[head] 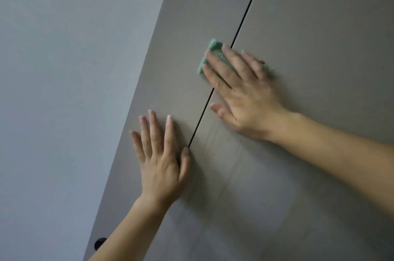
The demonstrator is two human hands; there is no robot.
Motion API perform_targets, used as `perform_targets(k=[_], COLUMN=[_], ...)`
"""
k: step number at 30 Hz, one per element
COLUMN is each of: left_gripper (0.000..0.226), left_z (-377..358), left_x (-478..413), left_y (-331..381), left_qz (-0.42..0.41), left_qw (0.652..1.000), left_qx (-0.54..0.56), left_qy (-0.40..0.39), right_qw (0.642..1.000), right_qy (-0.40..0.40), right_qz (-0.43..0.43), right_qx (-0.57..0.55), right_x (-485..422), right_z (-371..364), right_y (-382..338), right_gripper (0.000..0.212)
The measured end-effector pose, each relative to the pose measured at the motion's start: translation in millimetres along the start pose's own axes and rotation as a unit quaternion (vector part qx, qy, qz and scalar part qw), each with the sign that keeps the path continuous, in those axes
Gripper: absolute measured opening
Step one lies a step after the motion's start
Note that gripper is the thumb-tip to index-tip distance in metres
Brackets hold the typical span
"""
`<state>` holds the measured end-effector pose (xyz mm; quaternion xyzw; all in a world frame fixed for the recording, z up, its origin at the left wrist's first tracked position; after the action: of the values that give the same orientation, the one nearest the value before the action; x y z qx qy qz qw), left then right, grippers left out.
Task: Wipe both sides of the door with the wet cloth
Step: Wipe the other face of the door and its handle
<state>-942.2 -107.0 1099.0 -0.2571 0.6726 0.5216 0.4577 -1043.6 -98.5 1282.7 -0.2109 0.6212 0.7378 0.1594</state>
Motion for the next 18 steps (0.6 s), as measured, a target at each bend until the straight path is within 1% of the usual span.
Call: perform_targets(k=[1, 3, 4, 5, 6, 8, 10, 11, 12, 13, 16, 18], left_gripper=[0.071, 0.069, 0.069, 0.069, 0.069, 0.07, 0.07, 0.071, 0.071, 0.07, 0.07, 0.07], left_z=[-2, -5, -6, -6, -6, -7, -8, -8, -8, -8, -8, -10], left_x=[-1, -3, -4, -4, -4, -4, -6, -8, -9, -10, -10, -7], left_y=[7, 14, 15, 14, 14, 17, 22, 26, 32, 38, 53, 56], left_qz=[-0.012, -0.025, -0.024, -0.021, -0.017, -0.005, 0.012, 0.012, 0.002, -0.017, -0.09, -0.12], left_qw=[1.0, 1.0, 0.999, 0.999, 0.999, 0.999, 0.999, 0.999, 0.999, 0.999, 0.993, 0.988], left_qx=[0.0, -0.005, -0.008, -0.01, -0.01, -0.006, 0.002, 0.007, 0.011, 0.013, 0.002, -0.009], left_qy=[-0.004, -0.016, -0.022, -0.025, -0.028, -0.032, -0.035, -0.037, -0.04, -0.045, -0.074, -0.093], right_qw=[1.0, 0.993, 0.99, 0.99, 0.993, 0.999, 0.989, 0.983, 0.982, 0.986, 0.998, 0.996], right_qy=[-0.022, -0.067, -0.079, -0.077, -0.066, -0.029, -0.006, 0.002, 0.006, 0.0, -0.06, -0.079], right_qz=[0.013, 0.088, 0.112, 0.115, 0.093, -0.029, -0.149, -0.183, -0.186, -0.162, -0.021, 0.045], right_qx=[-0.008, -0.039, -0.046, -0.04, -0.024, 0.012, 0.023, 0.025, 0.03, 0.034, -0.001, -0.02], right_x=[27, 85, 103, 108, 100, 67, 39, 35, 38, 51, 117, 144], right_z=[-2, -2, 0, 2, 4, 11, 21, 23, 23, 20, 9, 9], right_y=[-18, -58, -62, -52, -34, 27, 80, 88, 82, 64, -14, -24], right_gripper=[0.076, 0.075, 0.073, 0.07, 0.069, 0.069, 0.072, 0.074, 0.076, 0.077, 0.076, 0.071])
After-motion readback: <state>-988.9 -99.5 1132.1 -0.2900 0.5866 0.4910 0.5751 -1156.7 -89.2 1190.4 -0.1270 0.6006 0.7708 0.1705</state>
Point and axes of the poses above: each hand's wrist, its own x-axis away from the middle knuckle, its own z-axis out of the back of the hand, y = z × x, the point moved 8 cm from there along -x, towards the middle knuckle, and after that the axes turned 12 degrees about y, right-handed, at the moved point
